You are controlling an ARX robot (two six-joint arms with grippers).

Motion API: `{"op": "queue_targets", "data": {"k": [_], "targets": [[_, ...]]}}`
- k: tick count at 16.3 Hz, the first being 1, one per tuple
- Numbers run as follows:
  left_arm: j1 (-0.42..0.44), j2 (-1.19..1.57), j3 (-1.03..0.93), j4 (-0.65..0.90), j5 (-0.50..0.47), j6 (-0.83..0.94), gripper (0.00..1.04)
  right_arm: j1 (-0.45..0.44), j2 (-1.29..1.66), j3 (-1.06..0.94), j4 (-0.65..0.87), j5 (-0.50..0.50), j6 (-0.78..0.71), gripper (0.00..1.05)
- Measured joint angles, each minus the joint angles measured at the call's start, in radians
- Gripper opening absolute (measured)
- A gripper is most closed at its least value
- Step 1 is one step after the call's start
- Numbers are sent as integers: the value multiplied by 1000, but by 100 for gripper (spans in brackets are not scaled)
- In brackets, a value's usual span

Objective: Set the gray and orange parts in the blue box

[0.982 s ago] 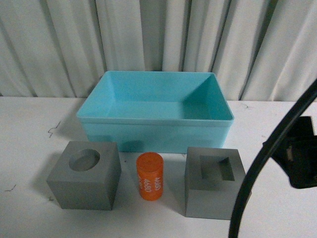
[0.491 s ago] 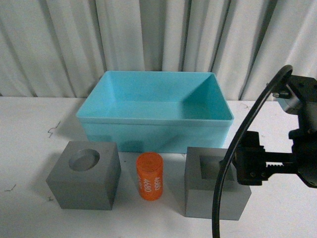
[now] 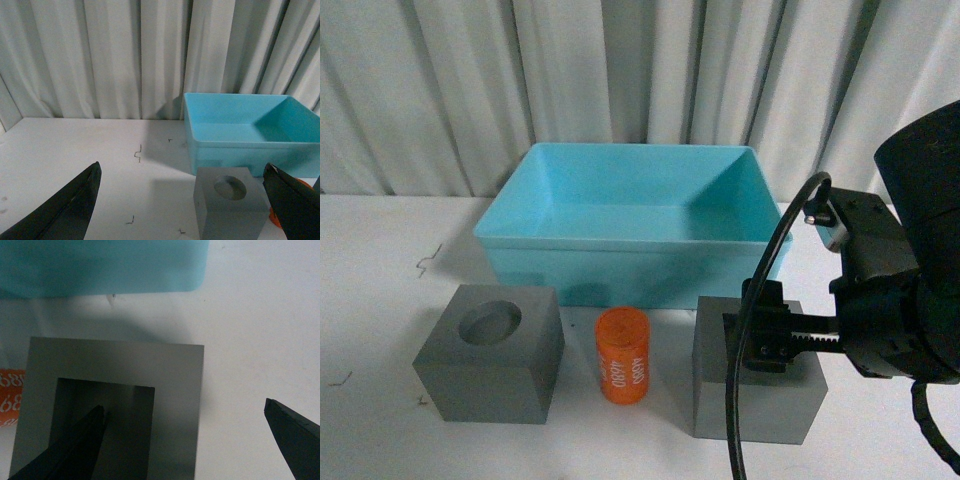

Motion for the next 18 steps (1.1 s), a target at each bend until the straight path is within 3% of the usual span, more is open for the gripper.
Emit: {"op": "queue_targets", "data": {"k": [2, 5, 9, 14, 18], "targets": [[0, 0, 0, 0, 0, 0, 98, 5, 23, 24, -9, 1, 10, 94], [0, 0, 0, 0, 0, 0, 98, 23, 25, 32, -10, 13, 9, 52], [0, 0, 0, 0, 0, 0, 98, 14, -27, -27, 14, 51, -16, 21], [0, 0, 0, 0, 0, 0, 98, -42, -269, -115, -43, 62, -100, 19], [0, 0, 0, 1, 0, 0, 98, -103, -381, 196, -5, 32, -192, 19]]}}
